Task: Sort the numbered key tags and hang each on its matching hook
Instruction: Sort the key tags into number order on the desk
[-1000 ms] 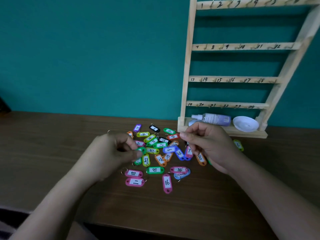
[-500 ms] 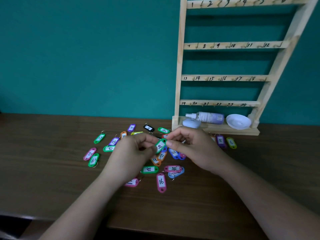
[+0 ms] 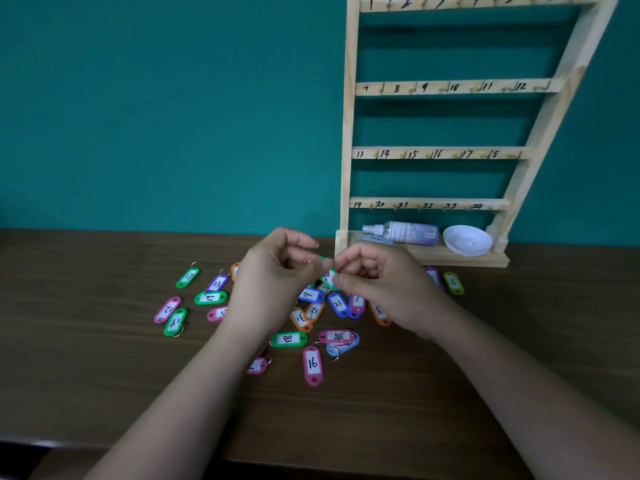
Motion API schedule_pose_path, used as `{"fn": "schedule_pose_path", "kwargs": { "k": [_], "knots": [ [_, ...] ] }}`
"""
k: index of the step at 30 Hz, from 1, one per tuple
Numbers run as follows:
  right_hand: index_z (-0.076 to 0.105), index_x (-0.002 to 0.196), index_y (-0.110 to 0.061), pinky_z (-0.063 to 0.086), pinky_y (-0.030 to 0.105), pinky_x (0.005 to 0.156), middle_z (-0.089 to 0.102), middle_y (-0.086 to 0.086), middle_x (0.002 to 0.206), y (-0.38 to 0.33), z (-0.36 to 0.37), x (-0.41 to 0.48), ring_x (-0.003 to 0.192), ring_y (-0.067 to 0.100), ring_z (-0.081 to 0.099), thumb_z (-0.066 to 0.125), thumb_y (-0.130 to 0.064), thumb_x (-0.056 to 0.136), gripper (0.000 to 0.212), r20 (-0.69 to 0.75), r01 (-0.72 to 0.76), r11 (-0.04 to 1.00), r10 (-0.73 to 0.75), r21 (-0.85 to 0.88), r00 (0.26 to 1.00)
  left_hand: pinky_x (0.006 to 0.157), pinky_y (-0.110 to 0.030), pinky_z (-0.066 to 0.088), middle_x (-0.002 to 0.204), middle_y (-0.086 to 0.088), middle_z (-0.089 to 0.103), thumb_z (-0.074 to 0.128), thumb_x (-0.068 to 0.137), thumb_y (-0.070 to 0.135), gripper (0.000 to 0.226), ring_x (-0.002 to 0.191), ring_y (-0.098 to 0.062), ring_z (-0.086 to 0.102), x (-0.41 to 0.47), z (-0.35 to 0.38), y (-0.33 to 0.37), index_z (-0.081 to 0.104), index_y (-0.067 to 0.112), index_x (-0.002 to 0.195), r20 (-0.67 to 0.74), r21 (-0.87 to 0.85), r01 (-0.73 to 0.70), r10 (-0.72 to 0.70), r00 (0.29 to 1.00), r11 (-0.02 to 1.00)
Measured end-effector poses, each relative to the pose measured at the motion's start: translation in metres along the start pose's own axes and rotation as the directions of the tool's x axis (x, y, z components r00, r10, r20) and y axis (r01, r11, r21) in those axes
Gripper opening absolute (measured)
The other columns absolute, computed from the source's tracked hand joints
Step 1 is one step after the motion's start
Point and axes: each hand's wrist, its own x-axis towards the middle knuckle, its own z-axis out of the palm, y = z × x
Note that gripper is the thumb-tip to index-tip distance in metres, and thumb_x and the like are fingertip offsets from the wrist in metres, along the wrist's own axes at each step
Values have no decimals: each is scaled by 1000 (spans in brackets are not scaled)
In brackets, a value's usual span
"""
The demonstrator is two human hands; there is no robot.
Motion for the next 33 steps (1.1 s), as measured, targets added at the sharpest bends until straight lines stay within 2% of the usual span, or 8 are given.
{"fn": "schedule_pose_path", "kwargs": {
  "k": [8, 10, 15, 19, 22, 26, 30, 33],
  "knots": [
    [73, 86, -29, 44, 25, 65, 68, -2, 77, -3, -8, 1, 71, 7, 60, 66, -47, 104, 27, -160, 22, 995, -37, -98, 986, 89, -36, 62, 90, 1, 81, 77, 96, 33, 13, 88, -15, 79, 13, 7, 0, 76, 25, 106, 76, -70, -49, 55, 996, 996],
    [77, 87, -36, 47, 22, 70, 74, -10, 81, -4, -11, 0, 77, 1, 66, 66, -45, 105, 23, -195, 6, 998, -18, -61, 981, 88, -31, 59, 92, 7, 80, 75, 98, 37, 10, 90, -10, 77, 17, 0, -5, 75, 31, 106, 79, 65, -76, 71, 994, 995],
    [81, 90, -45, 55, 48, 92, 78, 0, 97, -6, -15, 3, 95, 13, 72, 61, -40, 108, 28, -216, -101, 993, 111, 57, 970, 87, -18, 45, 104, 21, 71, 81, 91, 31, 13, 103, 4, 62, 24, -22, -22, 74, 38, 100, 239, 520, -198, 81, 968, 830],
    [85, 104, -33, 43, 14, 72, 67, -11, 85, -5, -16, 3, 76, -3, 56, 55, -33, 111, 30, -159, -160, 970, 190, 181, 969, 85, -19, 42, 111, 16, 61, 84, 89, 37, 19, 108, -4, 56, 24, -29, -31, 74, 39, 105, 326, 634, -232, 17, 945, 738],
    [86, 106, -28, 40, 8, 66, 67, -13, 85, -4, -15, 3, 76, -3, 55, 53, -27, 111, 33, -141, -175, 964, 205, 198, 969, 92, -31, 47, 113, 11, 59, 83, 89, 35, 18, 112, -7, 54, 25, -28, -34, 74, 40, 104, 348, 645, -232, -10, 937, 729],
    [85, 98, -41, 42, 10, 68, 73, -21, 83, -7, -14, 3, 73, -9, 57, 56, -27, 109, 34, -142, -168, 961, 202, 222, 969, 90, -28, 43, 115, 11, 58, 83, 90, 35, 16, 115, -8, 50, 27, -24, -38, 74, 37, 103, 344, 674, -240, -9, 939, 699],
    [82, 93, -46, 46, 32, 83, 74, -17, 85, -4, -15, 4, 81, 0, 60, 69, -32, 102, 22, -176, -189, 958, 229, 216, 957, 85, -25, 39, 115, 14, 58, 84, 89, 35, 17, 112, -6, 52, 27, -24, -40, 70, 37, 100, 331, 665, -204, -39, 943, 719],
    [84, 95, -39, 45, 26, 81, 75, -20, 85, -4, -18, 4, 77, -3, 60, 73, -27, 100, 17, -163, -173, 956, 214, 236, 963, 74, -12, 37, 112, 19, 61, 85, 87, 33, 19, 105, -2, 55, 27, -26, -40, 68, 38, 94, 327, 658, -188, -51, 944, 729]
  ]
}}
